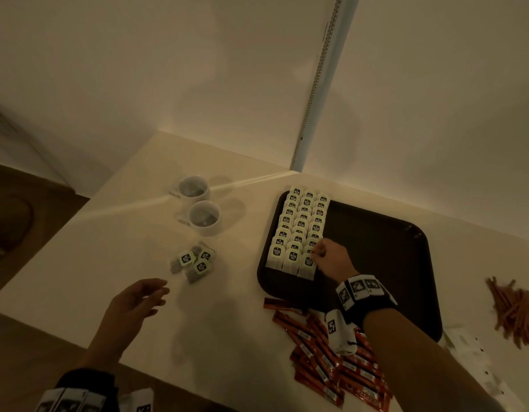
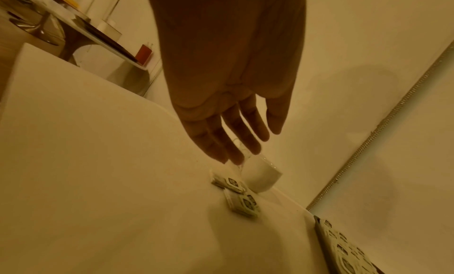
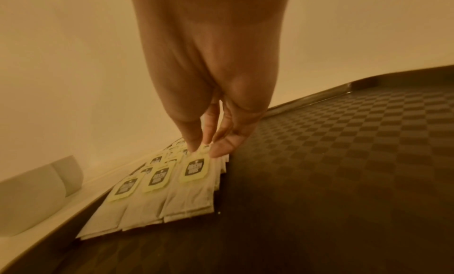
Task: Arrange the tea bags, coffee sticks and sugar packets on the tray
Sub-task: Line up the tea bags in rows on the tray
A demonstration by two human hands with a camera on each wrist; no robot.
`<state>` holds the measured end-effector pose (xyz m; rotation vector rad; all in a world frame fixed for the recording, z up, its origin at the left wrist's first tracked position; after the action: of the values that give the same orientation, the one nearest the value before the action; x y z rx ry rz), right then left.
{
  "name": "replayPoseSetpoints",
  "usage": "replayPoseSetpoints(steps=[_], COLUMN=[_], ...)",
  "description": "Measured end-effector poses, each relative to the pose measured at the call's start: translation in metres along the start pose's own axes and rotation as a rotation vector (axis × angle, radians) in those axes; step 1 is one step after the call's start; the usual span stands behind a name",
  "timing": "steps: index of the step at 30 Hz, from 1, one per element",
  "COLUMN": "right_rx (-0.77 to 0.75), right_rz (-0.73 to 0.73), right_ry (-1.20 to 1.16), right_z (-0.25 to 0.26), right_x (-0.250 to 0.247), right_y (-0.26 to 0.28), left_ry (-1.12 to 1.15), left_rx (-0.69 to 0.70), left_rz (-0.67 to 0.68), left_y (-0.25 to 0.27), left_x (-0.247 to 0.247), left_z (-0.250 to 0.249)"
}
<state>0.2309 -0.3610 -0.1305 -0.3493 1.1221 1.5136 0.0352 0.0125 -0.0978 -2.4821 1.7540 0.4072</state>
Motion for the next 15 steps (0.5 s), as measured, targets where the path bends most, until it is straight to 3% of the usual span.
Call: replayPoseSetpoints(steps=[4, 8, 12, 15], right_rx=[-0.084, -0.238, -0.190, -0.173], right_rz=[-0.098, 0.078, 0.295, 0.351], right_ry=[-0.078, -0.073, 0.035, 0.068], right_z=[0.014, 0.023, 0.000, -0.021], right_x=[-0.015, -0.006, 0.013, 0.022], right_y=[0.024, 0.078, 0.117, 0.129], left_ry=[-0.335, -0.578, -0.747, -0.843], left_rx=[0.042, 0.057, 0.000, 0.008], left_rz=[0.034, 0.198, 0.380, 0.458], left_y=[-0.025, -0.068, -0.094, -0.102], left_x=[0.003, 0.026, 0.055, 0.068], left_z=[0.007, 0.020, 0.026, 0.026])
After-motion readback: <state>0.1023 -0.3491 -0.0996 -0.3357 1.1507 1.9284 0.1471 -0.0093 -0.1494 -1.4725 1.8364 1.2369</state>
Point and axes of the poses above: each hand's wrist, its own y-axis away from the middle knuckle, its own x-axis out of the palm, z = x × y, the point moved 6 cm from there along -y, towards the middle knuckle, and after that the axes turned 13 degrees about x, right-handed, at the moved point
